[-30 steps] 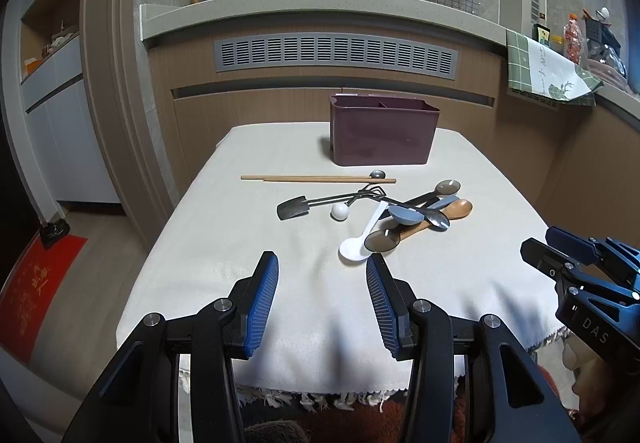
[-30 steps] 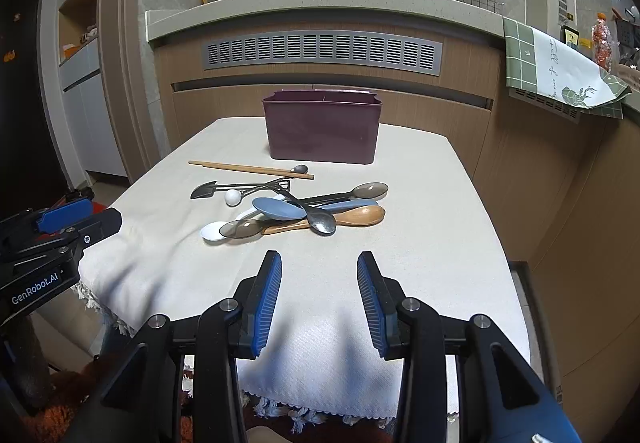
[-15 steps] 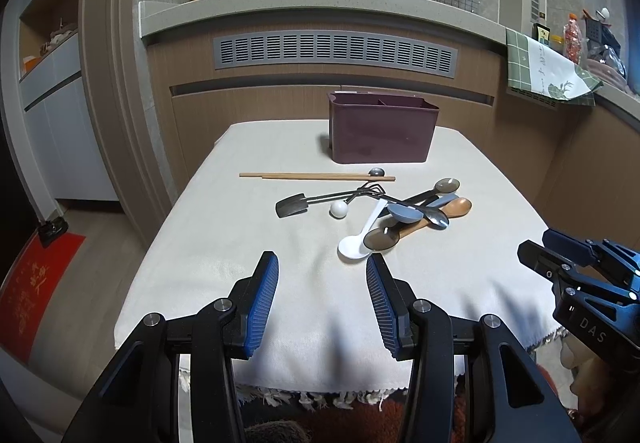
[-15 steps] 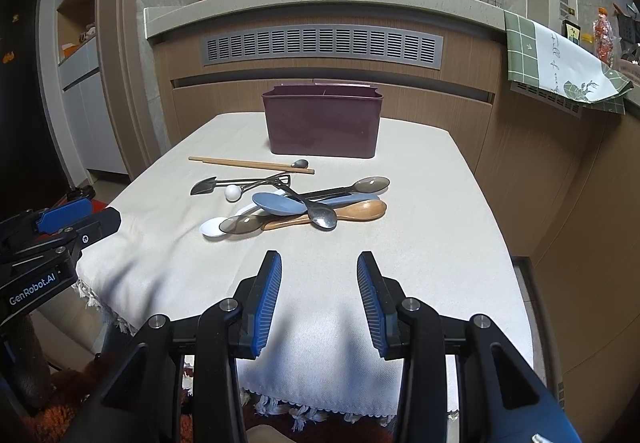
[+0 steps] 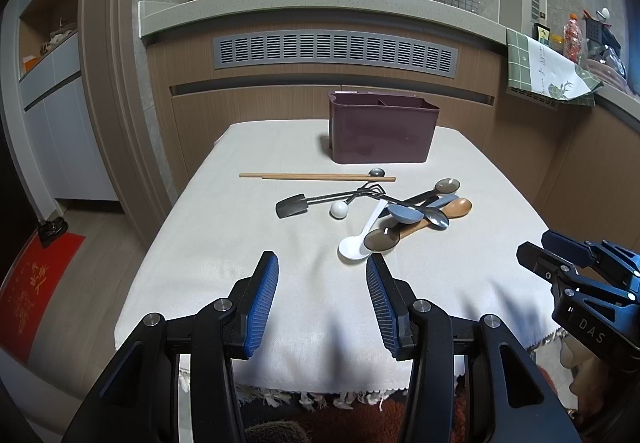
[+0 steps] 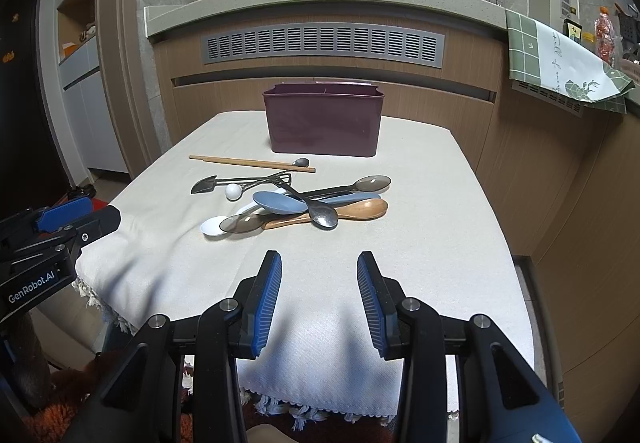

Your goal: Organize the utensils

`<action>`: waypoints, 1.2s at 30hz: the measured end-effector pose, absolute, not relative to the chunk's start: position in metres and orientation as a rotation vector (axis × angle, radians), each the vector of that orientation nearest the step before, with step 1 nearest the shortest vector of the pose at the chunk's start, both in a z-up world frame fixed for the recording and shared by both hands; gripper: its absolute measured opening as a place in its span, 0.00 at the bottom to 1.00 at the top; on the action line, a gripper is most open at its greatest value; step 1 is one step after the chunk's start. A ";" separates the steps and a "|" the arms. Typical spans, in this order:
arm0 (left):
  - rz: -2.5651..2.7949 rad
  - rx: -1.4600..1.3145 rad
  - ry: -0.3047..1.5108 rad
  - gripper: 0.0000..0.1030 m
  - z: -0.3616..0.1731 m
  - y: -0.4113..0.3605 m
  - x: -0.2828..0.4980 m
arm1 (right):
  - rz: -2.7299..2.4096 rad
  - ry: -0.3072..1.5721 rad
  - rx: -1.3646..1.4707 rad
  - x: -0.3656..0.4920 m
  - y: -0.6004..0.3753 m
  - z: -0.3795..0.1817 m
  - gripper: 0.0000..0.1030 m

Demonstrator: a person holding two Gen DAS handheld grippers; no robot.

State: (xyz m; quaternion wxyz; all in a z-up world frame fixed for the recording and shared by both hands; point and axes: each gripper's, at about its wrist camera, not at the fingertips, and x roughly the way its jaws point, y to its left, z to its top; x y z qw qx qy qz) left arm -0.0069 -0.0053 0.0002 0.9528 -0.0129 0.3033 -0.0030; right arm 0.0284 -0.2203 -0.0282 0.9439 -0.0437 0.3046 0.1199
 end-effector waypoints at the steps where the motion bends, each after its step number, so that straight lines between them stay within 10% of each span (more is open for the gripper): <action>1: -0.006 -0.026 0.616 0.46 0.000 -0.005 -0.007 | 0.245 0.623 -0.088 0.029 -0.220 -0.028 0.36; 36: -0.027 -0.038 0.635 0.46 -0.002 0.000 0.002 | 0.294 0.633 -0.064 0.034 -0.225 -0.030 0.36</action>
